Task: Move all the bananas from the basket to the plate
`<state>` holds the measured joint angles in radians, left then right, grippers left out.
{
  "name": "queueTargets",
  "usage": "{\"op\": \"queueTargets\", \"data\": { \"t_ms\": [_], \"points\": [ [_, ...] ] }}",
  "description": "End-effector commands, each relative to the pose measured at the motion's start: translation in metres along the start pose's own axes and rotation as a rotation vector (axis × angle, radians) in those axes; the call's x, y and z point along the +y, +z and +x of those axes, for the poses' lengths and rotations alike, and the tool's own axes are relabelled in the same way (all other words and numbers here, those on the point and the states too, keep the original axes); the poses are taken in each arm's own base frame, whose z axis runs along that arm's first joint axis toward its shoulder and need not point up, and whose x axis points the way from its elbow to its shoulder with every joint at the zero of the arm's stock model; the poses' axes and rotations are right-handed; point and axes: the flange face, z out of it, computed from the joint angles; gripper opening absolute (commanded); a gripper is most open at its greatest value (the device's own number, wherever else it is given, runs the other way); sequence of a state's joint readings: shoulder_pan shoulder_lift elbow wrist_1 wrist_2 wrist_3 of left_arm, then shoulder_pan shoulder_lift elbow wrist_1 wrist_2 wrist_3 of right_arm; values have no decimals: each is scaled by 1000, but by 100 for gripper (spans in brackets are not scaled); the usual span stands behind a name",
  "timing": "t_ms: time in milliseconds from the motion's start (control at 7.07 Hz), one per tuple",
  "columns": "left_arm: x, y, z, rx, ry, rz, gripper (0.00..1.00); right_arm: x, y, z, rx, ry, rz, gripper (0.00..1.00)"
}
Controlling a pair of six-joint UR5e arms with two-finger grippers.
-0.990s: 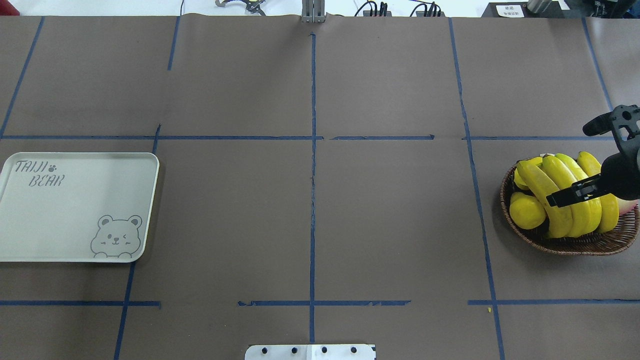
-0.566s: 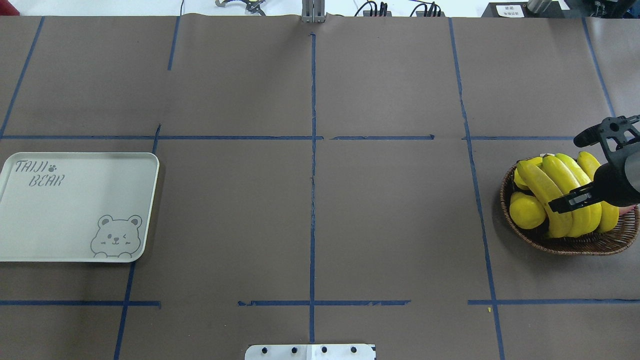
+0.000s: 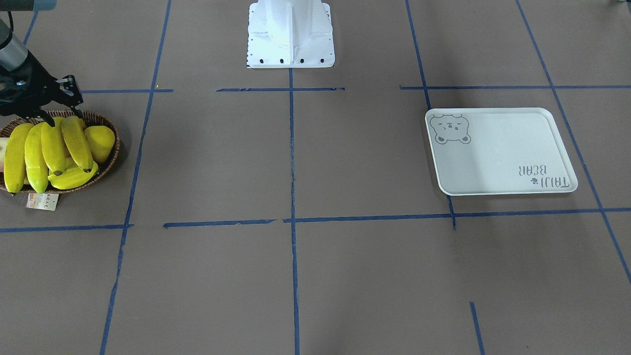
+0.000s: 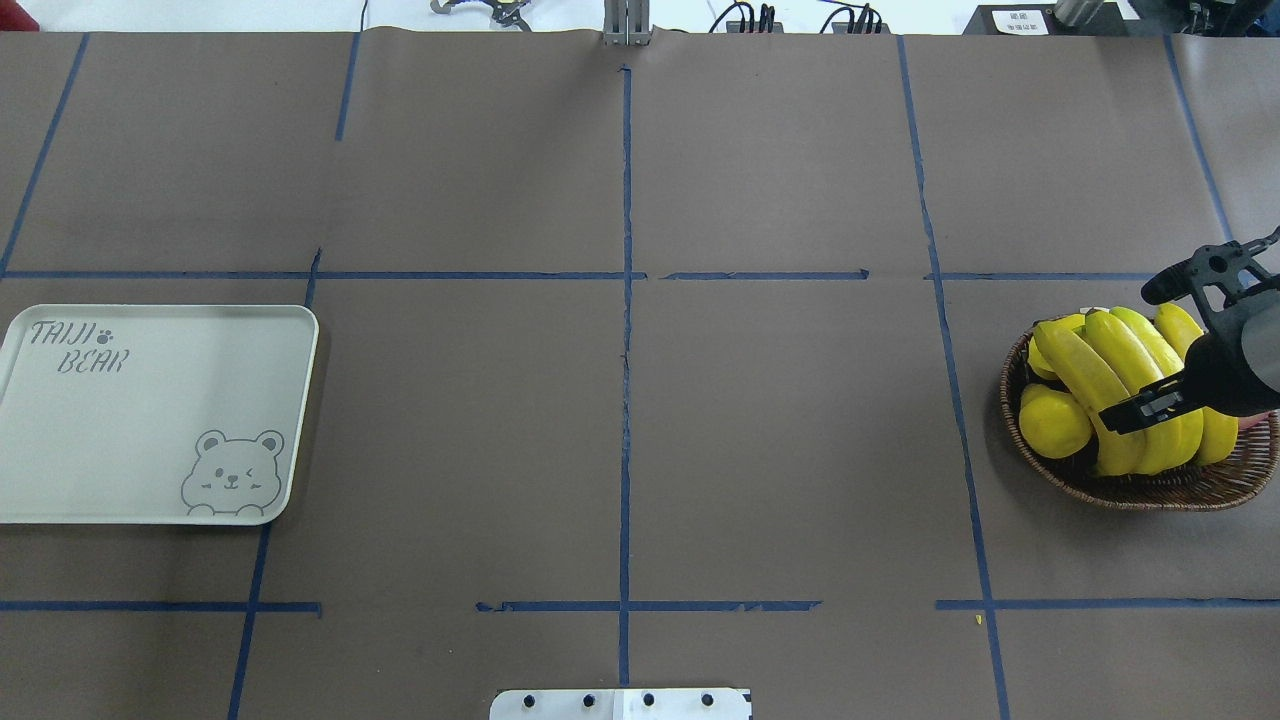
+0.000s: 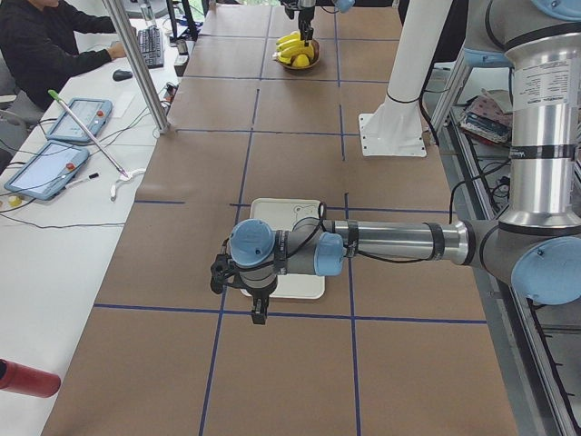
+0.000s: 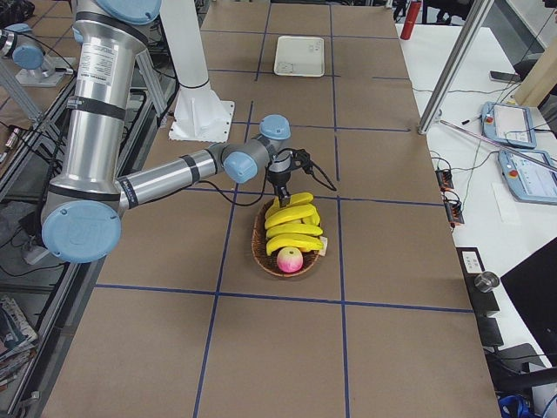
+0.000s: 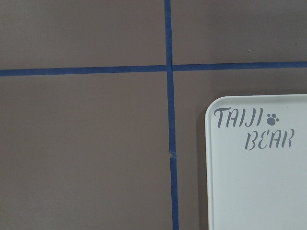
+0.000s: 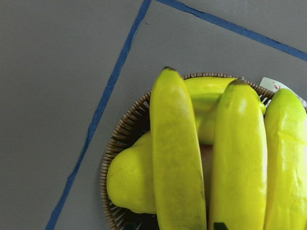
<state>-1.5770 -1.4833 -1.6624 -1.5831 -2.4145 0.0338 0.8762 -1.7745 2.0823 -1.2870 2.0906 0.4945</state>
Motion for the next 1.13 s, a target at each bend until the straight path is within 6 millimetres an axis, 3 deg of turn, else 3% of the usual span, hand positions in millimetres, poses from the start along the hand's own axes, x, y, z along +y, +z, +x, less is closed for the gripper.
{"op": "queueTargets", "data": {
  "t_ms": [0, 707, 990],
  "points": [
    [0, -2, 2, 0, 4, 3, 100, -1, 6, 4, 16, 4, -4, 64],
    [0, -1, 1, 0, 2, 1, 100, -3, 8, 1, 13, -1, -4, 52],
    [0, -1, 1, 0, 2, 1, 100, -1, 14, -3, 11, -9, -18, 52]
  ]
}}
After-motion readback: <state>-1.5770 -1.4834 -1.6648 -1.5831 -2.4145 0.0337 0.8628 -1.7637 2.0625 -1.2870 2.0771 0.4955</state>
